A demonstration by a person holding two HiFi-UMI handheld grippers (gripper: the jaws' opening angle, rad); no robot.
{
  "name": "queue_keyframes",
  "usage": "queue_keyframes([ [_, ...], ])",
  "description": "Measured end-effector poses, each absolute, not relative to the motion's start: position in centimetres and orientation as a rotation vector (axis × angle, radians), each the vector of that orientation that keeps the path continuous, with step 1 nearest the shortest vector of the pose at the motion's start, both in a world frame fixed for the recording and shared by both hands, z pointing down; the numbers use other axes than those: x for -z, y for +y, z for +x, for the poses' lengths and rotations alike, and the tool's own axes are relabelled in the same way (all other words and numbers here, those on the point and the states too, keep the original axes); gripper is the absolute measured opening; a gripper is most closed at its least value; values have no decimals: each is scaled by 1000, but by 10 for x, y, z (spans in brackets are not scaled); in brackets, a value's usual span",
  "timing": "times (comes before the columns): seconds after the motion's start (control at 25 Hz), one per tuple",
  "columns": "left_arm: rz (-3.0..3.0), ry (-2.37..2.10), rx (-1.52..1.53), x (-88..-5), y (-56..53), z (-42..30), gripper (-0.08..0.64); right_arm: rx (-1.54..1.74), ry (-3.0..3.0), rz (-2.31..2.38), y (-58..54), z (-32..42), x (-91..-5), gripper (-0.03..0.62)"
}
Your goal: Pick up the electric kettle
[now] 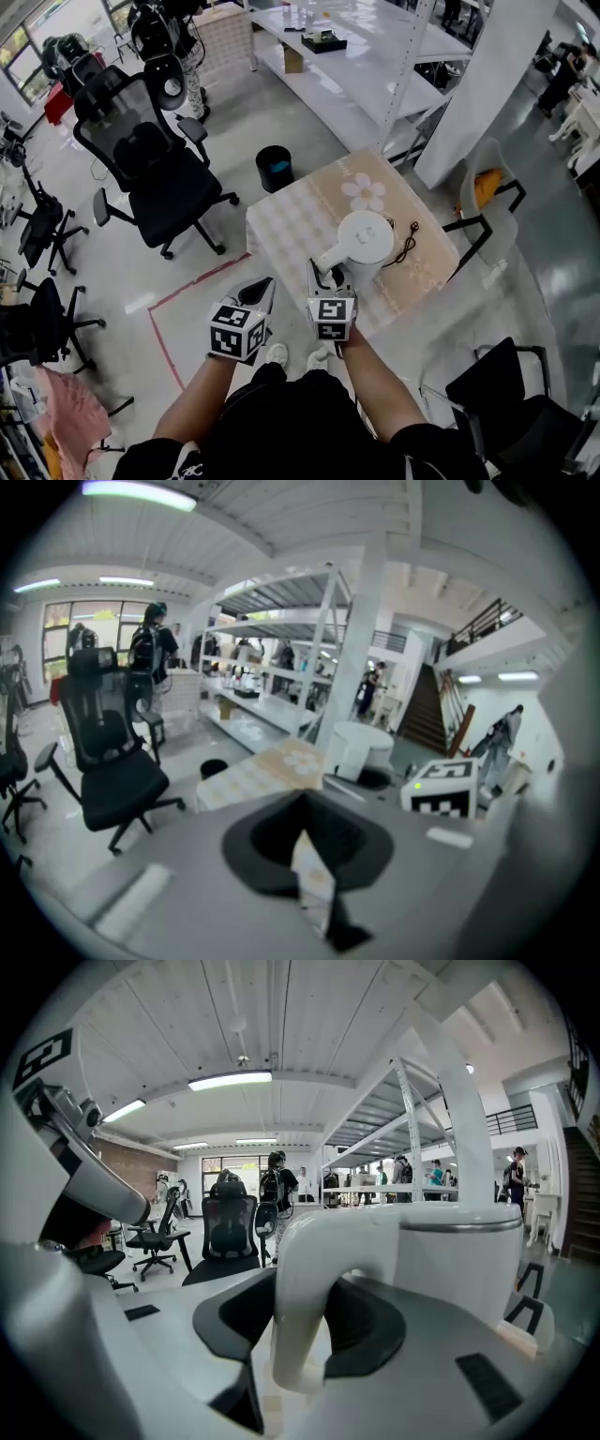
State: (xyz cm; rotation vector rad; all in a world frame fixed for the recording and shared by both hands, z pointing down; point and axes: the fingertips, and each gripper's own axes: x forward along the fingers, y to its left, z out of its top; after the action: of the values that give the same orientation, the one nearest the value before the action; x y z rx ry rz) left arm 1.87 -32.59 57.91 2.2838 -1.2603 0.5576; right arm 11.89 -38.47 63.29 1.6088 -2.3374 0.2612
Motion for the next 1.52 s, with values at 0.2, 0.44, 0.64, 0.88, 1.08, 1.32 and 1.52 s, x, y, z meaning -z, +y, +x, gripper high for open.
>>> queue_keyframes([
  [0.2,2312,-1258,-513,-567,-329,24,2,-208,-2344,1610,-384,120,-601,143],
  [0.44,2393,-1270,-425,-538,-336,30,2,-167,-2362,1648,-381,124,-554,143],
  [0.64,2450,-1325,-313,-509,-347,28,0,-99,-2365,1673,-378,130,-509,143],
  [0.88,2492,-1323,-253,-494,-348,30,0,-111,-2371,1688,-367,131,-477,143],
  [1.08,2532,-1322,-258,-491,-344,33,1,-102,-2367,1685,-358,127,-476,144],
  [1.32,2554,-1357,-270,-489,-345,31,2,-92,-2342,1678,-353,122,-483,147],
  [1.52,2552,-1321,-284,-491,-342,29,0,-131,-2344,1680,-346,116,-485,149],
])
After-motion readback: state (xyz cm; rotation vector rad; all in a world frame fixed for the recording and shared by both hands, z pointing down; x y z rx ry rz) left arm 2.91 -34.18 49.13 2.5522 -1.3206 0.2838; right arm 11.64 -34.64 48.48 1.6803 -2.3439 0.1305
